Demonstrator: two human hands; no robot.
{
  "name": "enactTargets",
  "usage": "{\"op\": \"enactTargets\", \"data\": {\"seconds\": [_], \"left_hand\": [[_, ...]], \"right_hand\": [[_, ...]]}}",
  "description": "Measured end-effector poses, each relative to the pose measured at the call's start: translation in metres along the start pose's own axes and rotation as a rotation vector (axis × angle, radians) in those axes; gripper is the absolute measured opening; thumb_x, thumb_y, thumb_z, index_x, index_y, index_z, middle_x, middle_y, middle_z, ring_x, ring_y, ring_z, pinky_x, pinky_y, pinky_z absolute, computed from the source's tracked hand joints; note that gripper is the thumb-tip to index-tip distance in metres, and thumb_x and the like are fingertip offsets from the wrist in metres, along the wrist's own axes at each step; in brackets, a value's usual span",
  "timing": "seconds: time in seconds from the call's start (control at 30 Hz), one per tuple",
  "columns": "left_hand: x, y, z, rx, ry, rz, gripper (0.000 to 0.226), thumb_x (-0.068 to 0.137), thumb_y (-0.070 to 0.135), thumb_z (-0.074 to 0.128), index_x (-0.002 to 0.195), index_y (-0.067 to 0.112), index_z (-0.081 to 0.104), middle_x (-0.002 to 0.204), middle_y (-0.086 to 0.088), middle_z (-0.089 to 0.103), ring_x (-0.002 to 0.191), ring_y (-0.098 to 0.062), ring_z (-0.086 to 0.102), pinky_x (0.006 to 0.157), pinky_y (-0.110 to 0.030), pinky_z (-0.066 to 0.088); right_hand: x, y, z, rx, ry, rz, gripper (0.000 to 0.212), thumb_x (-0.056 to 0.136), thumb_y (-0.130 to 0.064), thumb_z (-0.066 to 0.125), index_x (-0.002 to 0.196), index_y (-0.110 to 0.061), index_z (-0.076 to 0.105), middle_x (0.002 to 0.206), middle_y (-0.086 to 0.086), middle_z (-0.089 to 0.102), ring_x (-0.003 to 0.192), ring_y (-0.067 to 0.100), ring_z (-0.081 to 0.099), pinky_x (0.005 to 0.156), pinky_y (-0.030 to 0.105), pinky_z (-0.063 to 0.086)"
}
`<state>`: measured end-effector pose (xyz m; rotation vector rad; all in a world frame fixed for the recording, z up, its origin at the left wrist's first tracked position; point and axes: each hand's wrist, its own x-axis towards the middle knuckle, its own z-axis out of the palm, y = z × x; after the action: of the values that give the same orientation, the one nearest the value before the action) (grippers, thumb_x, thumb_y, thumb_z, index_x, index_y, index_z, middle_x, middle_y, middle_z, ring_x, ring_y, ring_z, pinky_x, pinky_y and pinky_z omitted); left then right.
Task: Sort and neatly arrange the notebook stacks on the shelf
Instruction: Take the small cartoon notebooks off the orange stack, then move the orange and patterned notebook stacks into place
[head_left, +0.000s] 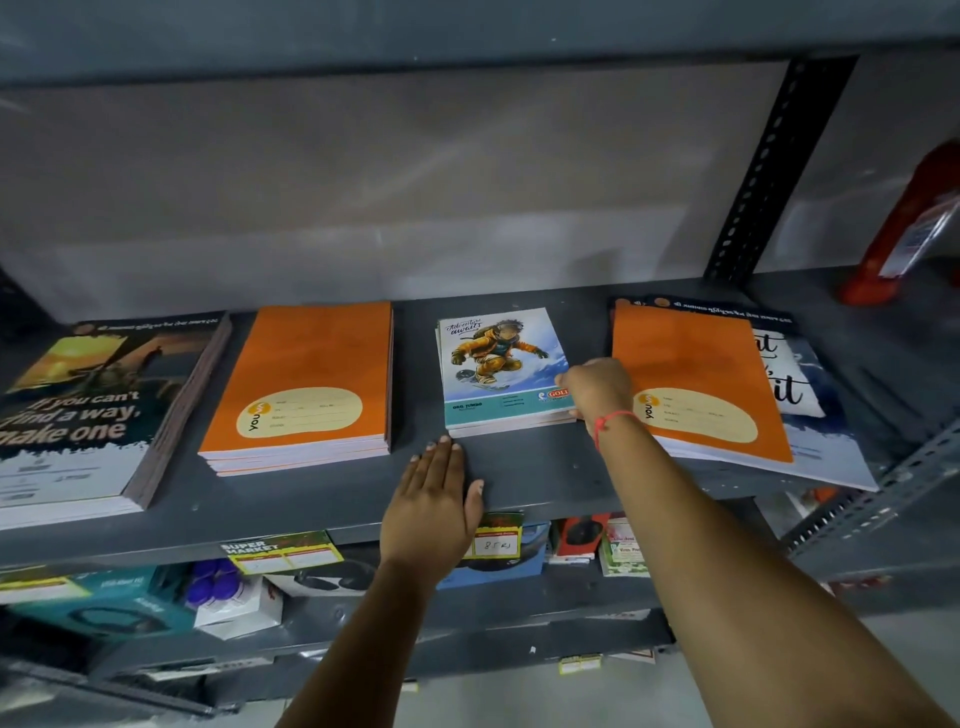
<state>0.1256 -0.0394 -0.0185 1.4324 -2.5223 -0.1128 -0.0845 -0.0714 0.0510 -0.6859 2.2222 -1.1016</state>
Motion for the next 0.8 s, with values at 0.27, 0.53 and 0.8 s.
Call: {"op": "enactTargets", "data": {"seconds": [0.27,0.53,0.8], "left_hand": [[-0.001,0.019,-0.015,-0.121,0.120,0.045,0.026,0.086,0.025,0.046,0.100,0.010,0.063,0.100,-0.015,0.065,0.089,-0.031,0.061,0.074,-0.038,0.054],[0.051,0.140,-0.028,-0.433,-0.096,0.106,0.024,0.091,0.015,0.041,0.105,0.006,0.059,0.110,-0.016,0.059,0.096,-0.031,0.058,0.077,-0.039,0.049],[0.097,0.185,-0.015,-0.509,-0.275,-0.217,0.025,0.088,0.008,0.043,0.102,0.001,0.062,0.109,-0.020,0.066,0.097,-0.035,0.063,0.079,-0.040,0.052]], "right_hand": [[-0.008,0.008,-0.012,-0.294,0.035,-0.193,0.019,0.088,-0.025,0.058,0.089,-0.007,0.065,0.100,0.012,0.071,0.074,0.018,0.057,0.044,0.019,0.031],[0.003,0.050,-0.088,-0.407,0.347,-0.033,0.028,0.090,-0.022,0.046,0.106,-0.005,0.063,0.109,0.018,0.064,0.100,0.036,0.059,0.079,0.035,0.050],[0.011,0.087,-0.151,-0.392,0.313,0.115,0.013,0.086,-0.013,0.052,0.093,-0.005,0.061,0.111,0.019,0.065,0.098,0.034,0.060,0.079,0.034,0.047]]}}
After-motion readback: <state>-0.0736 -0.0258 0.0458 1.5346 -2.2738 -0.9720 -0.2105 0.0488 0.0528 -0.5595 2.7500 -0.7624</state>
